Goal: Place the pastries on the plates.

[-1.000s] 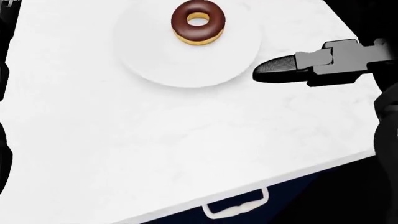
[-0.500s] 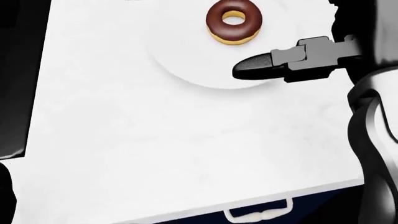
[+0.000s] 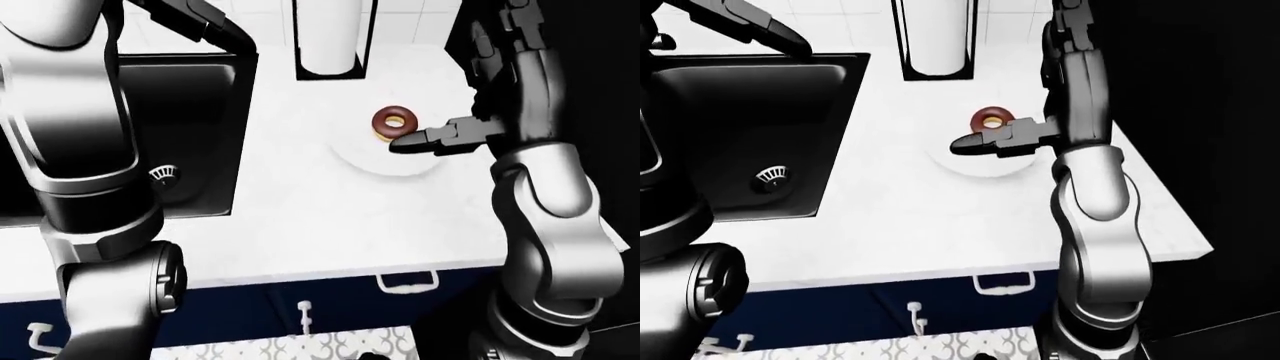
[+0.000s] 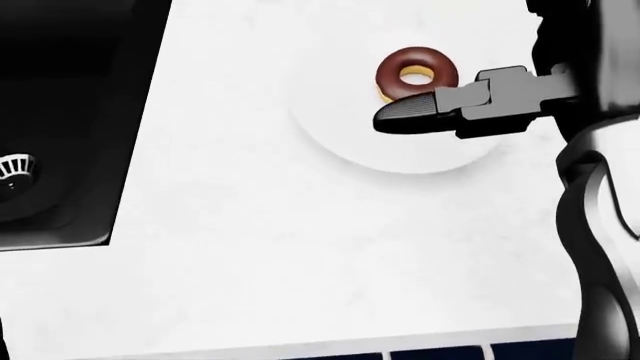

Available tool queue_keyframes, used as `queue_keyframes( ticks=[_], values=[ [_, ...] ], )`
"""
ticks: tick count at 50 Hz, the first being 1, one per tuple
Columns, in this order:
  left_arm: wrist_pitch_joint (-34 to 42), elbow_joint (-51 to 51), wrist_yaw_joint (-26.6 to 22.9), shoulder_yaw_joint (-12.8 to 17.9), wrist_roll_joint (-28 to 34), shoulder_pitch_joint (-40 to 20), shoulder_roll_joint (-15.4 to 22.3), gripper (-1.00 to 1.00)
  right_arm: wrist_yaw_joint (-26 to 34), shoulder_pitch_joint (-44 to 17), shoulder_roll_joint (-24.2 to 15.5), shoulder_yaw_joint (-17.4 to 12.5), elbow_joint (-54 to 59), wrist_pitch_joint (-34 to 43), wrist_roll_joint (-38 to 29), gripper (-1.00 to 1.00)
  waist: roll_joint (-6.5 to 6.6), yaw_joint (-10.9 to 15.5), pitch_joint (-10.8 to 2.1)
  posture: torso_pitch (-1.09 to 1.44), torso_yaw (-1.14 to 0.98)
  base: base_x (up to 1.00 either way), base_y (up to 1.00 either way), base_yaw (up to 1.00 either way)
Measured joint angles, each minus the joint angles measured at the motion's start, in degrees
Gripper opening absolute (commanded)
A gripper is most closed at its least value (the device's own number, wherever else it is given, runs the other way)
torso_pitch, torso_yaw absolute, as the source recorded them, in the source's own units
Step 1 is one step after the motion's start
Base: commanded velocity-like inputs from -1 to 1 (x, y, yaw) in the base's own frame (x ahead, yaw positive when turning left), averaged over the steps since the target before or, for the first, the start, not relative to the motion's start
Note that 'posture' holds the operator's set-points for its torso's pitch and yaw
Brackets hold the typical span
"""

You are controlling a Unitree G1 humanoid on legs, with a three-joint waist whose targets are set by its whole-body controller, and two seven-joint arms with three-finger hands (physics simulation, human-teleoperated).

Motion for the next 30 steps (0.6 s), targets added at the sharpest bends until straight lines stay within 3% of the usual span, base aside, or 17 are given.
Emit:
queue_keyframes(
  ticks=[13, 18, 26, 30],
  values=[
    [1.1, -1.5, 0.1, 0.2, 0.4, 1.3, 0.2, 1.0, -0.1, -0.1, 0.1, 0.2, -0.3, 0.3, -0.2, 1.0, 0.58, 0.6, -3.79, 0.02, -0.12, 0.0, 0.0, 0.0],
    [2.2, -4.2, 0.8, 1.1, 0.5, 3.4, 0.0, 1.0, 0.3, 1.0, 0.0, 1.2, 0.1, -0.9, -1.4, 1.0, 0.87, 0.8, -4.71, 0.02, -0.12, 0.0, 0.03, 0.0],
    [7.1, -19.2, 1.7, 1.0, -0.4, 13.1, -1.9, 1.0, 0.9, 2.1, 0.9, 0.1, 0.2, -1.6, -3.3, 1.0, 2.9, 1.5, -5.37, 0.02, -0.12, 0.0, 0.19, 0.0],
    [9.7, -23.2, 2.3, 2.3, -0.1, 15.9, -1.0, 1.0, 1.1, 2.3, 1.5, 1.0, -0.2, -2.1, -3.6, 1.0, 4.62, 1.8, -5.83, 0.02, -0.12, -0.18, 0.34, 0.0]
  ],
)
